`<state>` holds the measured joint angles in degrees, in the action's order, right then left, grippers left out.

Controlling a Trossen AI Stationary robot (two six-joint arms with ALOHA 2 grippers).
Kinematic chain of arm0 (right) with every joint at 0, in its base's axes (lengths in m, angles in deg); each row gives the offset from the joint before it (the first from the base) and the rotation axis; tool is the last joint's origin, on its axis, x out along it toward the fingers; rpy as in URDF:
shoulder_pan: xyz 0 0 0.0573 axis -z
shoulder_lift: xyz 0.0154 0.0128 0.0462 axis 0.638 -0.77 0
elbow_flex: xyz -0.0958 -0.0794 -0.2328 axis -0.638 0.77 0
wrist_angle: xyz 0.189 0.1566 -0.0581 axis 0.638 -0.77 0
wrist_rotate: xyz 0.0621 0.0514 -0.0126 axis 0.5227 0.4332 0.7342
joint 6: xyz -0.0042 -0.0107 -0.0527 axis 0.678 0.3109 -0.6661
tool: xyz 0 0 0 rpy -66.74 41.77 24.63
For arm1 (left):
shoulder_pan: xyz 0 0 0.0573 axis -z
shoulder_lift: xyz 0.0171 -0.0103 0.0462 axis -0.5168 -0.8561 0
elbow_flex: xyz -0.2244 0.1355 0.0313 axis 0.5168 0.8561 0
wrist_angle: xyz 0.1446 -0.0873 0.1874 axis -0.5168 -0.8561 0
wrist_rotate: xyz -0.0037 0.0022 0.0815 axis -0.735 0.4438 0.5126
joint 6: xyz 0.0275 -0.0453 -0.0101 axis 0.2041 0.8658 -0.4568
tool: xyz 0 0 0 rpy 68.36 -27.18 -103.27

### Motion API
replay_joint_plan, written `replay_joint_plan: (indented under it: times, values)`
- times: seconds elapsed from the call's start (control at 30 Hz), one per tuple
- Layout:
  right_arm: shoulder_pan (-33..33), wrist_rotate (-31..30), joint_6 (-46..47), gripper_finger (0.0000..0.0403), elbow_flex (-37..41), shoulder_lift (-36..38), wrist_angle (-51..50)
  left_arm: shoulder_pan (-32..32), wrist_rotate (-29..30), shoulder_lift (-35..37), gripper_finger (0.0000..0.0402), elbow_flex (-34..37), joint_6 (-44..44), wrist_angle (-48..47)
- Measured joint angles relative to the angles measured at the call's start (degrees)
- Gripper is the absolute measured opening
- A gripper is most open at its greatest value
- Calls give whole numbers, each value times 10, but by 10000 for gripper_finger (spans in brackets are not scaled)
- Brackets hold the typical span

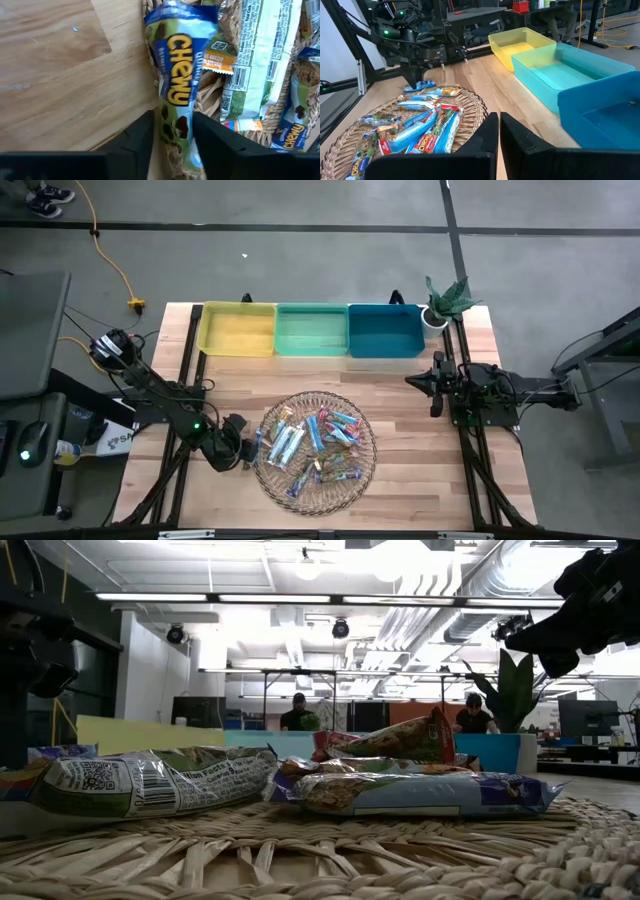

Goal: Pick and place Granola Bars by type
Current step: Put the blue granola bar into the yellow bin

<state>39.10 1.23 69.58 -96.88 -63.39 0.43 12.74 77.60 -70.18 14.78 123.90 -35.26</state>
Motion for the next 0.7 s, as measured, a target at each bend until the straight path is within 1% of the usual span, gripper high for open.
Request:
replay_joint_plan:
  times: [0.13, 0.3, 0.47, 0.57, 0.7]
  values:
    - [0, 0, 0, 0, 0, 0, 0, 0, 1, 0, 97, 0, 0, 0]
    - [0, 0, 0, 0, 0, 0, 0, 0, 6, -1, 70, 0, -9, 5]
    - [0, 0, 0, 0, 0, 0, 0, 0, 16, 2, 56, 1, -35, 11]
    - [0, 0, 0, 0, 0, 0, 0, 0, 30, 2, 52, -1, -44, 11]
    - [0, 0, 0, 0, 0, 0, 0, 0, 34, 3, 51, -9, -72, 12]
